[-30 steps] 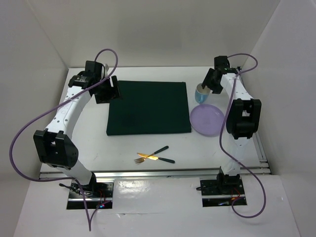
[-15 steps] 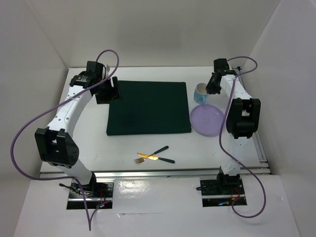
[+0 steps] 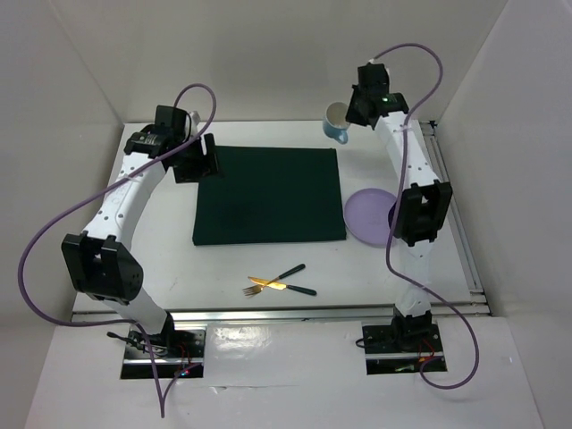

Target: Set the dinner table for one person

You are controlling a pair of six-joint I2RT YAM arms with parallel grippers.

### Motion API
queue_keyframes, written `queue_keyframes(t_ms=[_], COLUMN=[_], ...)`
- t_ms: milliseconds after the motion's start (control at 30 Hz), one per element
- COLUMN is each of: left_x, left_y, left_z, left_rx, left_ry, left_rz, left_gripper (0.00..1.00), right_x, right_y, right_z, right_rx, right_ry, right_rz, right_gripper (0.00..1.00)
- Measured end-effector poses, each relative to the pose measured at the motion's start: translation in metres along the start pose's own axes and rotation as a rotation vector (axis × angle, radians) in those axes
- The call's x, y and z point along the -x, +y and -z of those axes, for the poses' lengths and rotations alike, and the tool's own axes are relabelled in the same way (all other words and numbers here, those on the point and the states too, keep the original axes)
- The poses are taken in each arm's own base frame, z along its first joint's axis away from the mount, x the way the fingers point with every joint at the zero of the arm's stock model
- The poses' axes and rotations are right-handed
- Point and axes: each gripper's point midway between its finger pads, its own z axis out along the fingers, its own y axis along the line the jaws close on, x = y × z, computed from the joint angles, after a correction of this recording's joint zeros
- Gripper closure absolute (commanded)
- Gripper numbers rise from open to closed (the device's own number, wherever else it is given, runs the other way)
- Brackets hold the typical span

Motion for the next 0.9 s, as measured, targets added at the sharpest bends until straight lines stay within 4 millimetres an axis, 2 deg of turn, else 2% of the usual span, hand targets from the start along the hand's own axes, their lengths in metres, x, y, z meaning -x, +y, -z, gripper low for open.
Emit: queue_keyframes(t_ms=[67,167,300,400,733,900], left_x=[0.002,0.001,-0.001,-0.003,-0.012,-0.016], left_y=[-0.001,-0.001,-0.001,0.0,0.004,0.006], left_z=[0.001,0.002,0.002,0.0,-0.005,-0.007], left_rx=[-0.002,-0.002,-0.007,-0.005,0.006,0.01], left_ry=[-0.006,-0.001,0.005,0.011,0.041,0.05], left_rz=[-0.012,-0.014,-0.014,-0.013,-0.008,-0.006], left_gripper=[0.18,0.18,0.18,0.18,0.18,0.18], right_x=[-0.007,-0.035,-0.074,-0.092,-0.109,-0.114], right_y=[0.02,0.038,0.037,0.029,0.02,0.02], right_z=[-0.001,-0.015,-0.043,-0.055,-0.07,-0.075], right_rx=[0.031,0.051,0.02,-0.016,-0.051,-0.045], right_ry=[0.008,0.07,0.162,0.205,0.241,0.254], right_rz=[0.021,0.053,0.069,0.072,0.065,0.056], right_gripper=[1.0,1.0,1.0,1.0,0.99,0.76])
